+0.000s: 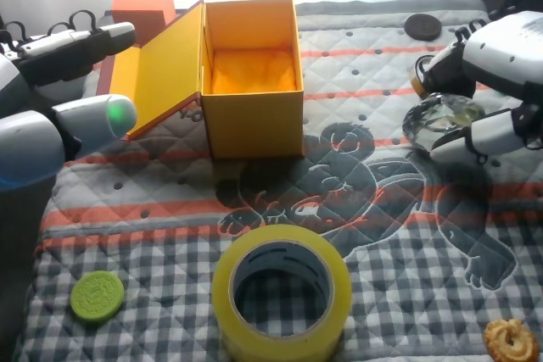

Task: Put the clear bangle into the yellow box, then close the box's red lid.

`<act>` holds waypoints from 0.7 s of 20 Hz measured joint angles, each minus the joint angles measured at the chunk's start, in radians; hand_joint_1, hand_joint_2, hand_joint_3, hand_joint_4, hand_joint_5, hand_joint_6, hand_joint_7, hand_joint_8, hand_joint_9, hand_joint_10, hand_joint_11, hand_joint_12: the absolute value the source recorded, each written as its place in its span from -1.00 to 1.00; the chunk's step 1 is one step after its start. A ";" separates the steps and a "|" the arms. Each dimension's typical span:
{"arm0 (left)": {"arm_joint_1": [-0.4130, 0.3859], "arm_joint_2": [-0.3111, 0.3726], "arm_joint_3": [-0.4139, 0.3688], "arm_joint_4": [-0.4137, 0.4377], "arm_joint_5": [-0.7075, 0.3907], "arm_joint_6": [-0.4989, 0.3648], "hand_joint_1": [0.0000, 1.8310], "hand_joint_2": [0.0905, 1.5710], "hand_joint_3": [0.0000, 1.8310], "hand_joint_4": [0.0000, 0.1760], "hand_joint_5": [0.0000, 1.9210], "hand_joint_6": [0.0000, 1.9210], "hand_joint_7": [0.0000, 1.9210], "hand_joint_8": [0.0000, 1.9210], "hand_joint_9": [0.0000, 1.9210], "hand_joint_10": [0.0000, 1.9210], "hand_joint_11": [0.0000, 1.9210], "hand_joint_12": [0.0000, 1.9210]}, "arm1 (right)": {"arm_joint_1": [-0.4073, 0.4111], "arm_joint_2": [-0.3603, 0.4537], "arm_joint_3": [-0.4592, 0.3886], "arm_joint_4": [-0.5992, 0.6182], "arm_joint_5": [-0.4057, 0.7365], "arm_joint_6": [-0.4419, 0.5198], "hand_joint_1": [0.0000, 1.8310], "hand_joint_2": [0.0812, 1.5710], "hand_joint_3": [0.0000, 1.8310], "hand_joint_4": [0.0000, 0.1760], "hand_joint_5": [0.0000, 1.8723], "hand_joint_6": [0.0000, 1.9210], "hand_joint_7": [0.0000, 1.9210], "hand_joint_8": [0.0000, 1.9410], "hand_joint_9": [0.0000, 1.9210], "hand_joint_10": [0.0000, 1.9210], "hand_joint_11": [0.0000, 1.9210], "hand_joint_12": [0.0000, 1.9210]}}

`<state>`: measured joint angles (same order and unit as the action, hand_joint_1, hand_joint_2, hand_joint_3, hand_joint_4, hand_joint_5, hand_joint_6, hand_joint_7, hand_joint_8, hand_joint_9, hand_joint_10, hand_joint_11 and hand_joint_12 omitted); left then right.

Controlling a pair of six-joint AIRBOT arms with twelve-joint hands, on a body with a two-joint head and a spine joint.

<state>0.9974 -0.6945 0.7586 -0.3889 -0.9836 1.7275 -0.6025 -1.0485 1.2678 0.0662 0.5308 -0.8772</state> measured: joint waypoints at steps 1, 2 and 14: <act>0.000 -0.001 0.000 0.002 0.000 0.000 -0.96 0.50 -1.00 1.00 -0.74 -1.00 -0.68 -1.00 -0.61 -1.00 -1.00 -0.62 | 0.000 0.002 -0.008 -0.005 0.006 -0.004 0.38 0.38 -1.00 -1.00 0.19 -0.50 -0.01 0.34 -0.05 0.59 -0.14 0.87; 0.000 -0.002 0.000 0.003 -0.001 -0.001 -0.97 0.49 -1.00 1.00 -0.75 -1.00 -0.69 -1.00 -0.61 -1.00 -1.00 -0.61 | 0.002 0.003 -0.016 -0.008 0.011 -0.004 0.39 0.38 -1.00 -1.00 0.19 -0.49 0.00 0.32 -0.04 0.51 -0.14 0.81; 0.005 -0.008 0.001 -0.009 -0.005 -0.013 -0.97 0.51 -1.00 0.93 -0.73 -1.00 -0.68 -1.00 -0.54 -1.00 -1.00 -0.54 | 0.017 0.062 -0.087 -0.071 0.085 0.013 0.41 0.26 -1.00 -1.00 0.15 -0.24 0.48 -0.68 0.55 -0.97 0.21 -0.07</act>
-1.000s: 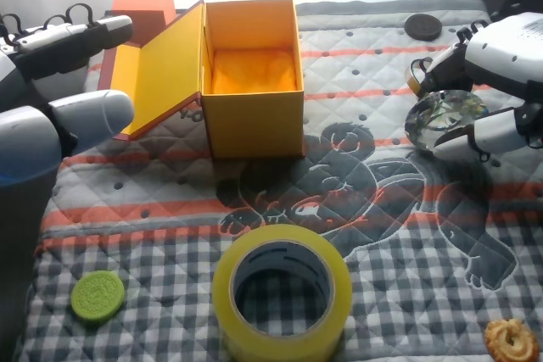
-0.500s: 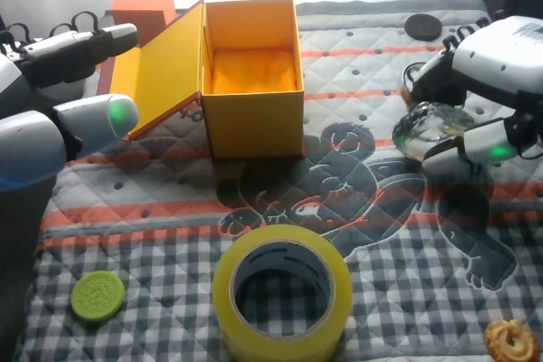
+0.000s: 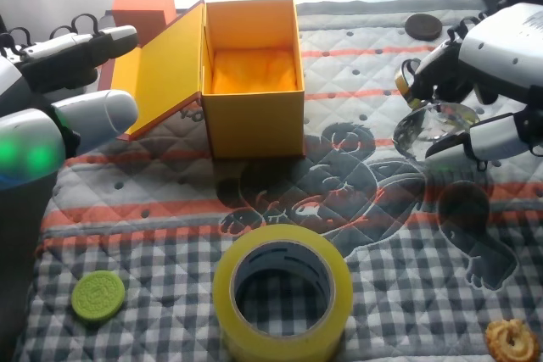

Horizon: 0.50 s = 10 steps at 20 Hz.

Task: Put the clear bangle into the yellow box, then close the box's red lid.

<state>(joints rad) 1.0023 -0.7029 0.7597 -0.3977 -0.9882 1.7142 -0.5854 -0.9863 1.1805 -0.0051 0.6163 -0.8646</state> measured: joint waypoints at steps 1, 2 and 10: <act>0.000 0.000 0.000 -0.003 0.000 -0.001 -0.96 0.51 -1.00 0.99 -0.73 -1.00 -0.68 -1.00 -0.54 -1.00 -1.00 -0.54 | 0.005 0.002 -0.003 -0.006 0.011 0.000 0.41 0.25 -1.00 -1.00 0.16 -0.27 0.47 -0.66 0.55 -0.97 0.21 -0.06; 0.000 -0.003 0.001 -0.003 -0.004 -0.003 -0.96 0.52 -1.00 1.00 -0.74 -1.00 -0.68 -1.00 -0.54 -1.00 -1.00 -0.54 | 0.009 0.006 -0.008 -0.007 0.023 0.000 0.41 0.25 -1.00 -1.00 0.17 -0.28 0.47 -0.65 0.56 -0.97 0.21 -0.06; 0.000 -0.011 0.003 -0.008 -0.007 -0.002 -0.97 0.51 -1.00 1.00 -0.73 -1.00 -0.67 -1.00 -0.58 -1.00 -1.00 -0.52 | 0.030 0.019 -0.008 -0.021 0.076 0.018 0.41 0.27 -1.00 -1.00 0.12 -0.20 0.45 -0.63 0.54 -1.00 0.19 -0.15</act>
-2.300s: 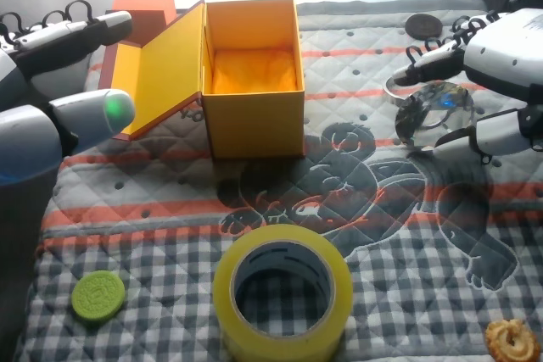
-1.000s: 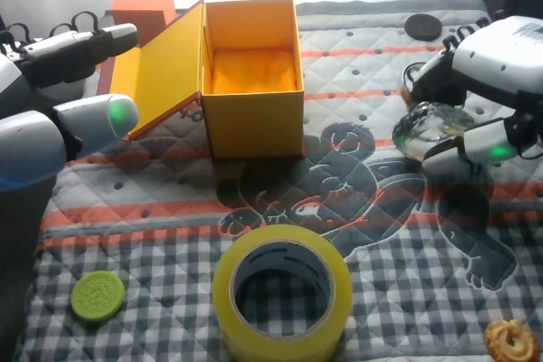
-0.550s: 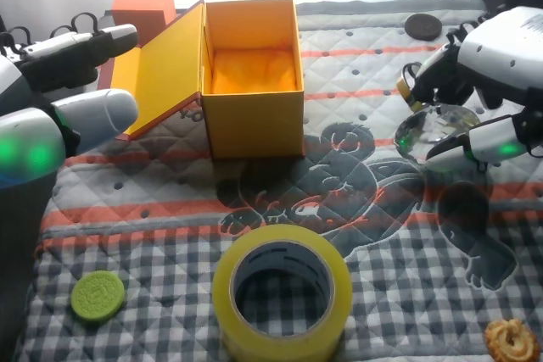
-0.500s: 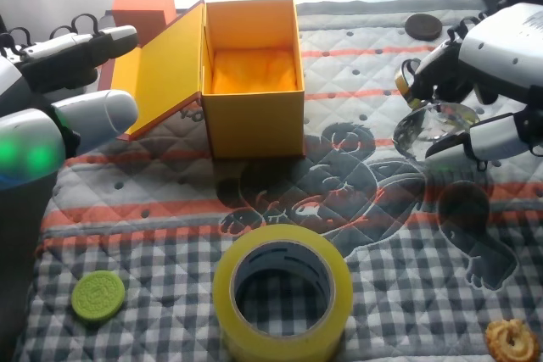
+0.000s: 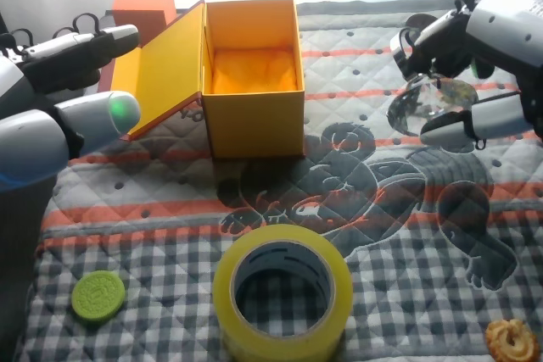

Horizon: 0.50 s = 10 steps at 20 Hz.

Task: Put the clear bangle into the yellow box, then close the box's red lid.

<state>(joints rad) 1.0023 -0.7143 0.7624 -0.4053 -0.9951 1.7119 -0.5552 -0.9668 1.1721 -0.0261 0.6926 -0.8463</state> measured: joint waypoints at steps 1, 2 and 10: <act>0.000 -0.001 0.000 0.000 0.000 -0.001 -0.96 0.51 -1.00 1.00 -0.73 -1.00 -0.68 -1.00 -0.58 -1.00 -1.00 -0.52 | 0.013 -0.001 0.003 0.000 -0.001 0.000 0.41 0.28 -1.00 -1.00 0.09 -0.15 0.45 -0.64 0.53 -1.00 0.20 -0.23; 0.000 -0.001 0.001 0.000 0.000 -0.001 -0.96 0.51 -1.00 1.00 -0.73 -1.00 -0.69 -1.00 -0.60 -1.00 -1.00 -0.52 | 0.032 -0.007 0.012 0.000 0.003 0.000 0.41 0.27 -0.99 -1.00 0.09 -0.16 0.44 -0.61 0.53 -1.00 0.22 -0.27; -0.001 -0.026 0.021 0.001 0.019 -0.008 -1.00 0.52 -1.00 1.00 -0.78 -1.00 -0.72 -1.00 -0.62 -1.00 -1.00 -0.76 | 0.110 -0.095 0.061 -0.022 -0.025 0.001 0.40 0.27 -1.00 -1.00 0.12 -0.15 0.47 -0.71 0.55 -1.00 0.25 -0.18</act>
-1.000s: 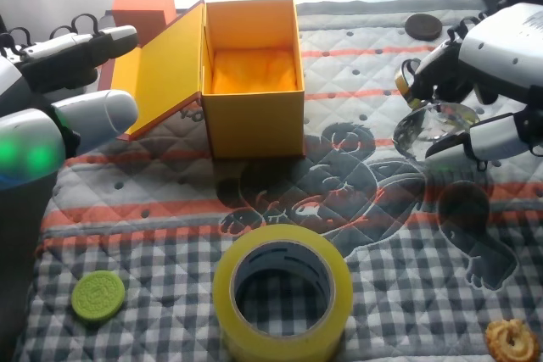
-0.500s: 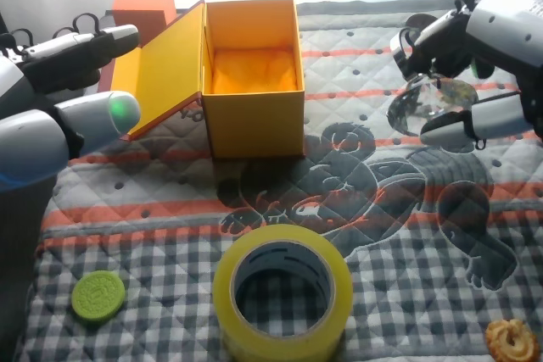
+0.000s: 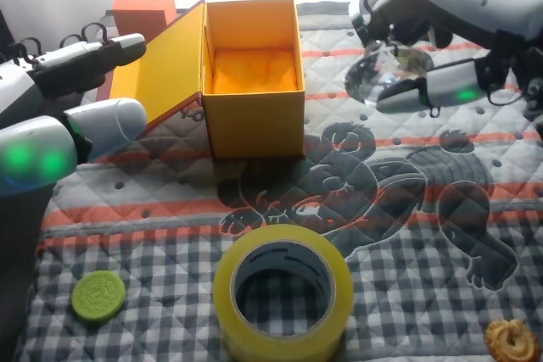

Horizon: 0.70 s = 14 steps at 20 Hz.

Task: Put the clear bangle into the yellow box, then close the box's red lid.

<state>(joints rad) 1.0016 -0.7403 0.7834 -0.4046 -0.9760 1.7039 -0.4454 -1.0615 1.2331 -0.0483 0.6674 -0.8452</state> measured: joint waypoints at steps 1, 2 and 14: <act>-0.001 -0.001 0.003 0.000 -0.001 0.000 -1.00 0.52 -1.00 1.00 -0.78 -1.00 -0.72 -1.00 -0.62 -1.00 -1.00 -0.78 | 0.008 -0.005 0.004 -0.001 -0.003 -0.001 0.40 0.26 -1.00 -1.00 0.12 -0.14 0.49 -0.76 0.55 -1.00 0.25 -0.19; -0.004 -0.004 0.006 -0.004 0.000 0.000 -1.00 0.53 -1.00 1.00 -0.78 -1.00 -0.72 -1.00 -0.63 -1.00 -1.00 -0.84 | 0.020 -0.009 0.008 -0.009 -0.010 -0.001 0.41 0.26 -1.00 -1.00 0.12 -0.15 0.51 -0.78 0.57 -1.00 0.27 -0.23; -0.027 -0.039 0.031 -0.002 0.038 -0.004 -0.99 0.52 -1.00 0.99 -0.75 -1.00 -0.71 -1.00 -0.64 -1.00 -0.99 -0.91 | 0.130 -0.080 0.036 -0.093 -0.055 0.002 0.40 0.29 -1.00 -1.00 0.08 -0.13 0.37 -0.46 0.59 -1.00 0.33 -0.13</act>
<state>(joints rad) 0.9741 -0.7795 0.8146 -0.4061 -0.9379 1.6997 -0.3153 -1.1412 1.2694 -0.1410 0.6128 -0.8429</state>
